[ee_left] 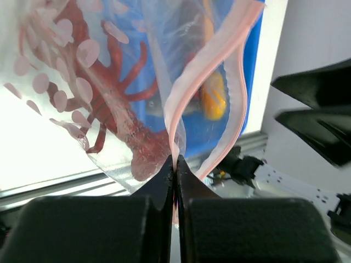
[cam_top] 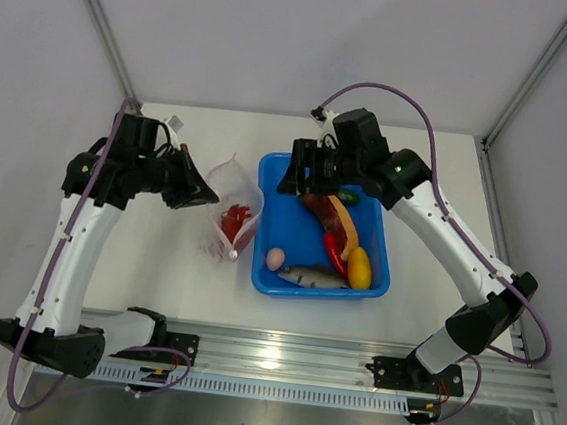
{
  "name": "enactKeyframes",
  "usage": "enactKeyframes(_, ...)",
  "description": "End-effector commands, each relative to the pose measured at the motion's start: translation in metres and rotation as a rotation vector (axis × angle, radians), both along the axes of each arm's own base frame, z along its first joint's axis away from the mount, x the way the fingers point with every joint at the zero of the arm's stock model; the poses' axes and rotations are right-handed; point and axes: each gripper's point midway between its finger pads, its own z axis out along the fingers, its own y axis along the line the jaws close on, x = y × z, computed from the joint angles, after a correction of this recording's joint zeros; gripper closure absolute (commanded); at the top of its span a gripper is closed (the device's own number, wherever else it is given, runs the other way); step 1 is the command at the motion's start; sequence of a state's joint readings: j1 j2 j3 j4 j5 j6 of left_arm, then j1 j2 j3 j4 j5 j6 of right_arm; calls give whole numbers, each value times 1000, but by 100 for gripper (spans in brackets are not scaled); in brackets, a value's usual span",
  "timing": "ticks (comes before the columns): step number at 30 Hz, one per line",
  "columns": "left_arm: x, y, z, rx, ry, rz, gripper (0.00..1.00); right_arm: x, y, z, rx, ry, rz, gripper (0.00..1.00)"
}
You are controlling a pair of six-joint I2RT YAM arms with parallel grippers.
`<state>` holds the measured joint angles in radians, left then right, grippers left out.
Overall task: Place the food in the zip-top bag and seal the zipper
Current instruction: Pick up the fake food from the bin.
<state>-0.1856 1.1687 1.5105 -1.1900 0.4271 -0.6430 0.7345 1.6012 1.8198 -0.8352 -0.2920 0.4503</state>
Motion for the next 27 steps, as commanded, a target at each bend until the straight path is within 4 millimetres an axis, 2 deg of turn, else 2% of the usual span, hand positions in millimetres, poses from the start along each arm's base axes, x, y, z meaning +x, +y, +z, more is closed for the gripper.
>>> enactKeyframes(1, 1, 17, 26, 61, -136, 64, 99, 17, -29, -48, -149, 40, -55, 34)
enactKeyframes(5, 0, 1, 26, -14, -122, 6, 99, 42, -54, -90, -222, 72, -120, 30)
enactKeyframes(7, 0, 0, 32, -33, -140, 10, 99, 58, -67, -101, -248, 75, -149, 28)
enactKeyframes(8, 0, 0, 42, -37, -174, 17, 99, 69, -74, -112, -273, 87, -170, 27)
enactKeyframes(13, -3, 3, 49, -18, -180, 15, 99, 115, -85, -135, -343, -19, -192, 16)
enactKeyframes(15, -4, 0, 45, -33, -161, 0, 100, 136, -89, -152, -393, -59, -202, 11)
enactKeyframes(17, -7, -5, 38, -57, -128, -17, 99, 155, -93, -170, -456, -103, -192, 10)
enactKeyframes(20, -9, -8, 30, -67, -99, -29, 100, 175, -89, -192, -496, -153, -148, 10)
enactKeyframes(22, -11, -9, 28, -66, -86, -40, 100, 183, -88, -199, -512, -173, -146, 9)
enactKeyframes(27, -13, -7, 18, -39, -52, -55, 99, 203, -75, -203, -508, -311, -44, 9)
